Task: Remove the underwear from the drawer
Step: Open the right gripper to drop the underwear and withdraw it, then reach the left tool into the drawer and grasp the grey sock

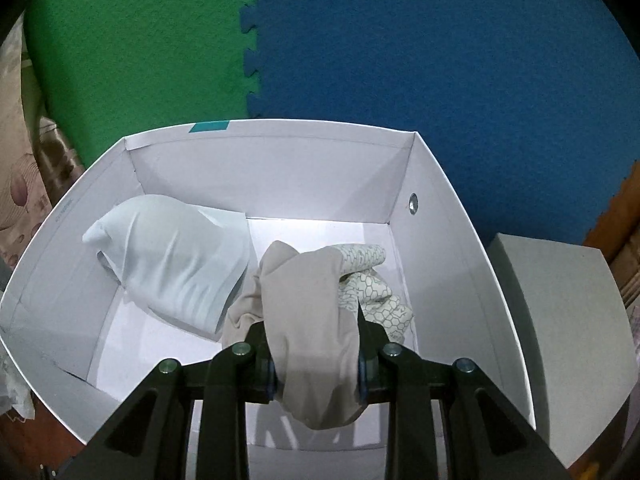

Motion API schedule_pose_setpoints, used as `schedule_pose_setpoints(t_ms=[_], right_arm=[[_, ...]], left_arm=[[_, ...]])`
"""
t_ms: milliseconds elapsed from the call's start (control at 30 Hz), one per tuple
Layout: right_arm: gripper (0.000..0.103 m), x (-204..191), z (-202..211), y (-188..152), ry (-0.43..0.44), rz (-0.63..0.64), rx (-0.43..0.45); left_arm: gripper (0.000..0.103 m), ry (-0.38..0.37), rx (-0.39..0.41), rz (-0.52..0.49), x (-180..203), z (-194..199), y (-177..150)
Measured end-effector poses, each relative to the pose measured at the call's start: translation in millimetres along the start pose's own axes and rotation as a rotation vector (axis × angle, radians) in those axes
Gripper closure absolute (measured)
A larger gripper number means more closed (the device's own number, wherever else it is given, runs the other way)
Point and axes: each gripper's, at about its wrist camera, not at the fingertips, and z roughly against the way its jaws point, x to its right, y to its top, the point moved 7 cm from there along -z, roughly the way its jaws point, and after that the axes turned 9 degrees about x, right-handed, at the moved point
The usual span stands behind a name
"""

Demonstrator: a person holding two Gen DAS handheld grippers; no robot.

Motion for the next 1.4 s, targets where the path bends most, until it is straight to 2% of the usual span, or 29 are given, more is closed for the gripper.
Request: schedule_pose_setpoints(t_ms=[133,200,267,300,367,400,433,467,533,567,633,733,767,833,867,967,1033,1100,1200,1400], right_arm=[[0.070,0.2,0.1,-0.4,-0.001,-0.005,0.006],[0.055,-2.4,2.4,1.8,0.035,-0.006,0.034],[0.051,0.4,15.0,10.6,0.045,-0.006,0.104],[0.051,7.9,37.1,23.6,0.032,-0.032,0.193],[0.036,22.7,78.6,46.2,0.060,-0.089,0.295],[0.033,30.4,101.4,54.3,0.081,-0.098,0.339],[0.030,37.6,122.6,59.1,0.097,-0.095,0.382],[0.022,47.1,145.7,60.9,0.099,-0.077,0.430],[0.018,73.5,180.9,50.2,0.056,0.004,0.496],[0.018,86.3,188.9,37.5,0.033,0.041,0.497],[0.018,114.9,192.9,-5.6,-0.005,0.088,0.446],[0.018,154.6,182.4,-85.2,-0.053,0.092,0.337],[0.018,164.5,177.8,-108.9,-0.046,0.064,0.310],[0.018,177.9,169.6,-149.5,0.029,-0.027,0.276],[0.018,177.1,170.0,-150.2,0.037,-0.033,0.277],[0.018,165.2,186.3,-138.4,0.094,0.005,0.406],[0.018,160.2,170.1,-144.7,0.114,0.017,0.348],[0.018,160.1,163.0,-146.2,0.119,0.009,0.321],[0.018,163.9,174.6,-143.9,0.175,-0.026,0.378],[0.018,167.9,186.7,-147.7,0.205,-0.025,0.421]], left_arm=[[0.001,-0.001,-0.006,-0.006,1.0,-1.1,-1.9],[0.001,-0.002,-0.006,-0.009,1.3,-1.6,-2.0],[0.001,0.003,-0.011,-0.016,1.2,-3.1,-3.9],[0.001,0.004,-0.015,-0.017,1.1,-3.7,-5.1],[0.001,0.003,-0.020,-0.020,1.5,-5.2,-7.3],[0.001,0.001,-0.023,-0.025,1.6,-5.7,-8.6],[0.001,-0.002,-0.024,-0.029,2.1,-6.1,-9.4],[0.001,-0.009,-0.027,-0.033,3.4,-6.6,-10.8],[0.001,-0.038,-0.045,-0.036,9.1,-8.9,-15.5],[0.001,-0.052,-0.056,-0.036,12.3,-9.8,-18.4],[0.001,-0.101,-0.095,-0.028,21.7,-13.0,-28.1],[0.001,-0.144,-0.150,-0.023,35.8,-17.8,-47.0],[0.001,-0.150,-0.160,-0.031,41.5,-19.6,-51.9],[0.001,-0.139,-0.189,-0.057,53.9,-27.8,-61.4],[0.001,-0.134,-0.207,-0.076,64.1,-33.3,-66.0],[0.001,-0.129,-0.238,-0.138,93.6,-46.8,-72.6],[0.002,-0.117,-0.289,-0.169,110.8,-61.3,-78.6],[0.011,-0.102,-0.388,-0.181,127.4,-79.6,-90.7],[0.017,-0.035,-0.511,-0.178,140.3,-105.5,-107.1],[0.020,0.041,-0.624,-0.207,159.5,-137.8,-133.4]])
